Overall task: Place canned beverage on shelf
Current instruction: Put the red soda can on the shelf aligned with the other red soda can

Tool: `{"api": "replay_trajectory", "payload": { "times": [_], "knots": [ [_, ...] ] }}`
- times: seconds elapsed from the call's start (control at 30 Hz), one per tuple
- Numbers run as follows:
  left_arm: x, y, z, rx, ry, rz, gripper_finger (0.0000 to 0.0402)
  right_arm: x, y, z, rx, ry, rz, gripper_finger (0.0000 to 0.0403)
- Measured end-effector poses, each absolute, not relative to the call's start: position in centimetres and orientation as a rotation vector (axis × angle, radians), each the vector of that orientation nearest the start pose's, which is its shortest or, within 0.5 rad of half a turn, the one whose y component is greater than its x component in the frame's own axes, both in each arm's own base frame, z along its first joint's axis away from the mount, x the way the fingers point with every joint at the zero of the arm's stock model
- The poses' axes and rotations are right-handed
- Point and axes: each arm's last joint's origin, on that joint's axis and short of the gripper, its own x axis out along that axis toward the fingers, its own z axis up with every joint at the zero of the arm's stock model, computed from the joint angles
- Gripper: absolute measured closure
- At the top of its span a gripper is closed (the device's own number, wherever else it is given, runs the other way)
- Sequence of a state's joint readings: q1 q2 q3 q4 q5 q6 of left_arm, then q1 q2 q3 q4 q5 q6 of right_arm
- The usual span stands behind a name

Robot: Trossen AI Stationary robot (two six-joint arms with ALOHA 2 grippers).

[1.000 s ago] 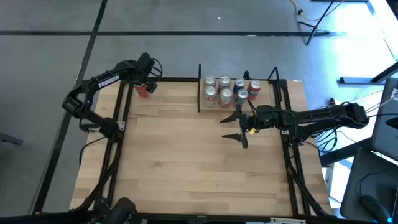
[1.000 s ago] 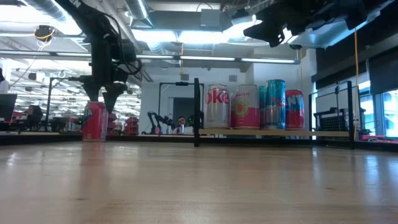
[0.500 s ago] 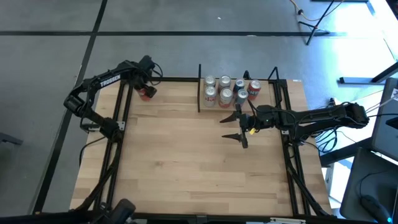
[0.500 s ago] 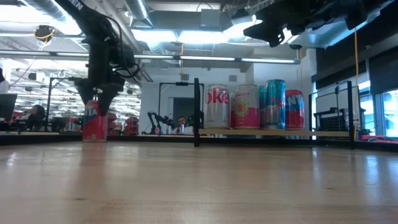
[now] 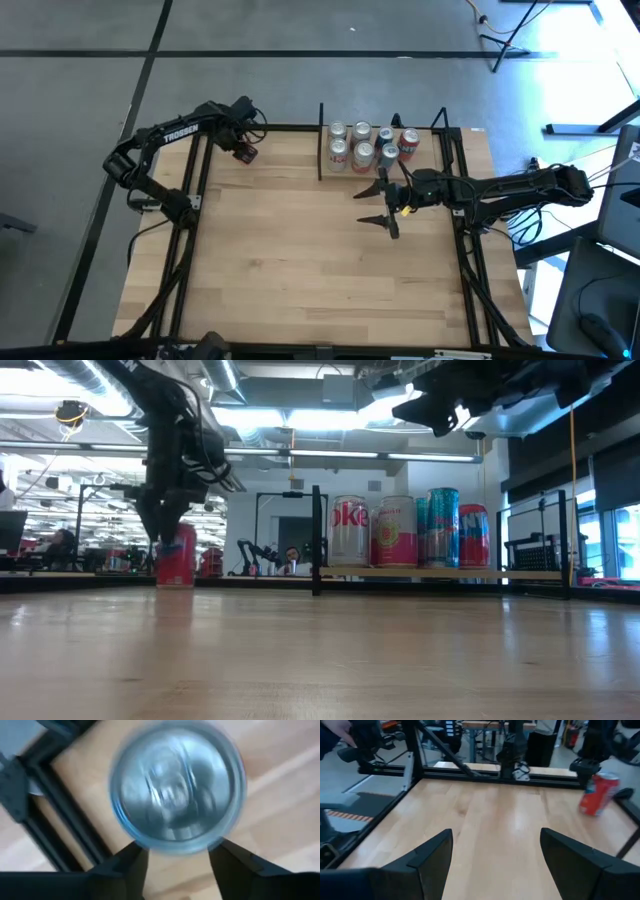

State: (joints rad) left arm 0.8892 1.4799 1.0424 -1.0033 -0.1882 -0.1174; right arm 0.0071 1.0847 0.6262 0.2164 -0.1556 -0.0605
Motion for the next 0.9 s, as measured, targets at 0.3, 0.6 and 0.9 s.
{"api": "replay_trajectory", "payload": {
  "times": [0.3,0.6,0.9],
  "knots": [
    [17.8,17.7,22.1,-0.616,1.402,0.906,0.0254,24.7,2.2,24.6,0.014,0.284,0.254,0.0118],
    [17.7,15.5,23.7,-0.458,1.426,1.047,0.023,25.1,4.5,24.7,0.0,0.254,0.33,0.0118],
    [16.8,15.8,24.6,-0.325,1.403,1.2,0.019,25.1,4.8,24.8,-0.018,0.25,0.271,0.0118]
  ]
}}
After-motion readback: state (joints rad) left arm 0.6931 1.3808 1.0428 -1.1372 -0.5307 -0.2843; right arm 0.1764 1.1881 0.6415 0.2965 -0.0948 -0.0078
